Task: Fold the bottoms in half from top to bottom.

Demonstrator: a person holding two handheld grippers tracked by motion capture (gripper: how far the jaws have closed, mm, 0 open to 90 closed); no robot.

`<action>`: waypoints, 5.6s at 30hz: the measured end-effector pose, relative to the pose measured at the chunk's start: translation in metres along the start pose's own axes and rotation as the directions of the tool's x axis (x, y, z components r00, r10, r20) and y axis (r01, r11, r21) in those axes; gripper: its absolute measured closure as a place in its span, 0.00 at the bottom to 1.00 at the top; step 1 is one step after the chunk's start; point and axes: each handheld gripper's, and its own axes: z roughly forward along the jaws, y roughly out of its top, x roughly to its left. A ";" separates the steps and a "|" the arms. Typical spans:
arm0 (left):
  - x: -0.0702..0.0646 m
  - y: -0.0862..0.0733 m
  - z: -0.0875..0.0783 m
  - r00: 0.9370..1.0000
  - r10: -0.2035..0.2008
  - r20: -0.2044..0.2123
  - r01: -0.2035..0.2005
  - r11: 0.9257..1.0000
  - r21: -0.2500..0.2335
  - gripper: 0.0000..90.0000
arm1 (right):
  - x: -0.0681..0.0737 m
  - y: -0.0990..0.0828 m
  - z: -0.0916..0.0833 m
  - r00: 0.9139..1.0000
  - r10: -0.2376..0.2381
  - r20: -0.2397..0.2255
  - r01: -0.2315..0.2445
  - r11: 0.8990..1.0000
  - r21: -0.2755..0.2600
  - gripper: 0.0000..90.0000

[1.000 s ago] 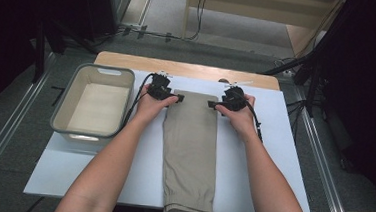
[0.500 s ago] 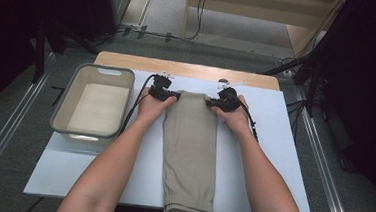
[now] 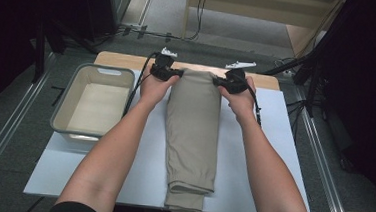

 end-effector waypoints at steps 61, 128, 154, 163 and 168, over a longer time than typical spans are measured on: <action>-0.120 -0.165 -0.120 0.904 0.073 0.421 -0.068 0.997 -0.025 0.00 | 0.125 -0.159 -0.125 0.972 -0.035 -0.231 0.023 0.998 -0.055 0.00; -0.176 -0.220 -0.171 0.952 0.123 0.281 -0.142 0.989 0.051 0.95 | 0.176 -0.234 -0.176 0.977 -0.119 -0.180 0.122 0.992 0.007 0.93; -0.161 -0.197 -0.200 0.901 0.103 0.421 -0.091 0.995 -0.049 0.00 | 0.173 -0.226 -0.225 0.962 -0.080 -0.262 0.053 0.992 -0.110 0.08; -0.123 -0.148 -0.149 0.919 0.123 0.375 -0.093 0.991 -0.097 0.00 | 0.120 -0.172 -0.175 0.972 -0.082 -0.221 0.054 0.990 -0.128 0.00; -0.101 -0.118 -0.112 0.930 0.115 0.350 -0.086 0.992 -0.097 0.00 | 0.091 -0.141 -0.139 0.978 -0.071 -0.195 0.049 0.992 -0.115 0.00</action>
